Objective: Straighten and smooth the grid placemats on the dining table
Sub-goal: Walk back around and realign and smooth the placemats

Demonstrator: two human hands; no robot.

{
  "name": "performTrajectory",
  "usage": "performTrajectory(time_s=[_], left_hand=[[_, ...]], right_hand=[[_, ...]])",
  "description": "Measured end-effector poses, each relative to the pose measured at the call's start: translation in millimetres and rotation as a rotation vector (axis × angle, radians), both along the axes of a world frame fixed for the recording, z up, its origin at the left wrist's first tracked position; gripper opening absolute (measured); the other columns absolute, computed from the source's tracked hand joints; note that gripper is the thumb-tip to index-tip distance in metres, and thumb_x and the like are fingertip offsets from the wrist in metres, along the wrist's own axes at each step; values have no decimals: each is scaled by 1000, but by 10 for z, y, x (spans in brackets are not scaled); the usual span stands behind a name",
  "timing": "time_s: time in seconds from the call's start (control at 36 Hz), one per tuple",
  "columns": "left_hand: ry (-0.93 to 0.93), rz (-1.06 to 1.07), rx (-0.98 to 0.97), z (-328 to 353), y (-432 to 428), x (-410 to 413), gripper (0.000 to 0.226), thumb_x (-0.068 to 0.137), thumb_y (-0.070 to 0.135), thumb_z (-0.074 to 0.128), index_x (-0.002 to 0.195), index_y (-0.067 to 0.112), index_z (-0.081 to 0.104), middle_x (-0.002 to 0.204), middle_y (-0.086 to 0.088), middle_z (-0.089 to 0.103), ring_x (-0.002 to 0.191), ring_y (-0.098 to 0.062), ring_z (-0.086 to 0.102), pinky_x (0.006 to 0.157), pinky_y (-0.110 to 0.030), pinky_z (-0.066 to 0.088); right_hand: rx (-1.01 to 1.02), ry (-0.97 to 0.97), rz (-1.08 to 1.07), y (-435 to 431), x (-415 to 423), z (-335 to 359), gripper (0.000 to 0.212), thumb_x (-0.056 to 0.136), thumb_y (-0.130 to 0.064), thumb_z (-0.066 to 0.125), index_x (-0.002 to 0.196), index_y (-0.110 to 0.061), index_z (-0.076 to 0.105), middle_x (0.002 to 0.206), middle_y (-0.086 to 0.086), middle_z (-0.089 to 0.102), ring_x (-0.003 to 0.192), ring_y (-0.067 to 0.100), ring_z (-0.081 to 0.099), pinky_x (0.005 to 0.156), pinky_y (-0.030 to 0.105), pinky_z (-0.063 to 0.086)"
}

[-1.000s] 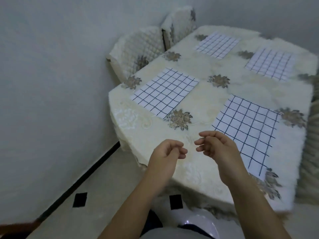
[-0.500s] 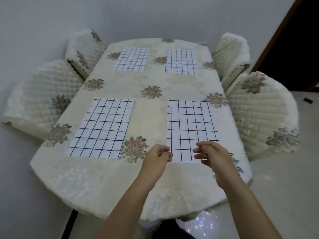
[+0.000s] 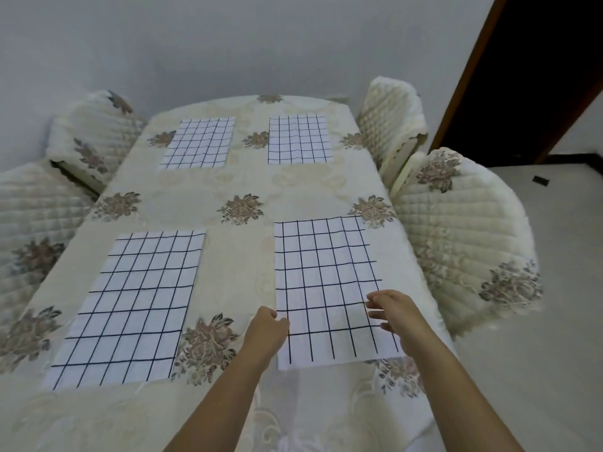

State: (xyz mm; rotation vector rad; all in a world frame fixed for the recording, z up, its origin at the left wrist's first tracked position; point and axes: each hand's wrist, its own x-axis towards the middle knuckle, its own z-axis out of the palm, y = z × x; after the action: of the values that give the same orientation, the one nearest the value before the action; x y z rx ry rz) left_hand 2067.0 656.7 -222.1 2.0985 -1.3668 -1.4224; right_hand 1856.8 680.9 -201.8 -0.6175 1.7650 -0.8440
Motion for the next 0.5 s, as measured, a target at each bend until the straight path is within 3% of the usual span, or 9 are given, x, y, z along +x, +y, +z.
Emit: performTrajectory(time_s=[0.11, 0.17, 0.22, 0.39, 0.5], left_hand=[[10, 42, 28, -115, -26, -6, 29, 88, 13, 49, 114, 0, 47, 84, -2, 44, 65, -10, 39, 52, -23, 30], [12, 74, 34, -140, -54, -14, 3, 86, 9, 49, 85, 6, 48, 71, -1, 37, 57, -11, 33, 49, -23, 25], [42, 103, 24, -228, -105, 6, 27, 84, 4, 50, 64, 14, 35, 61, -1, 28, 51, -12, 26, 47, -23, 19], [120, 227, 129, -346, -296, 110, 17, 80, -1, 56, 64, 1, 52, 59, -11, 50, 50, -18, 42, 52, -23, 31], [167, 225, 150, -386, -337, 98, 22, 82, -1, 58, 61, 0, 52, 55, -10, 51, 48, -18, 41, 51, -22, 32]], right_hand=[[53, 91, 28, -58, -48, -141, 30, 95, -15, 44, 111, 7, 57, 116, 25, 59, 88, 26, 54, 76, 32, 40], [79, 119, 46, -74, -71, -194, 34, 95, -16, 44, 115, 9, 55, 111, 27, 60, 92, 34, 58, 77, 35, 43], [107, 122, 75, -81, -88, -246, 32, 95, -17, 43, 110, 6, 58, 105, 25, 62, 97, 36, 59, 73, 31, 40], [119, 125, 90, -122, -137, -366, 20, 95, -15, 43, 91, -5, 60, 86, 12, 58, 76, 22, 50, 56, 24, 34], [119, 129, 79, -144, -148, -394, 20, 95, -14, 43, 88, -5, 59, 81, 11, 58, 67, 20, 49, 54, 24, 35]])
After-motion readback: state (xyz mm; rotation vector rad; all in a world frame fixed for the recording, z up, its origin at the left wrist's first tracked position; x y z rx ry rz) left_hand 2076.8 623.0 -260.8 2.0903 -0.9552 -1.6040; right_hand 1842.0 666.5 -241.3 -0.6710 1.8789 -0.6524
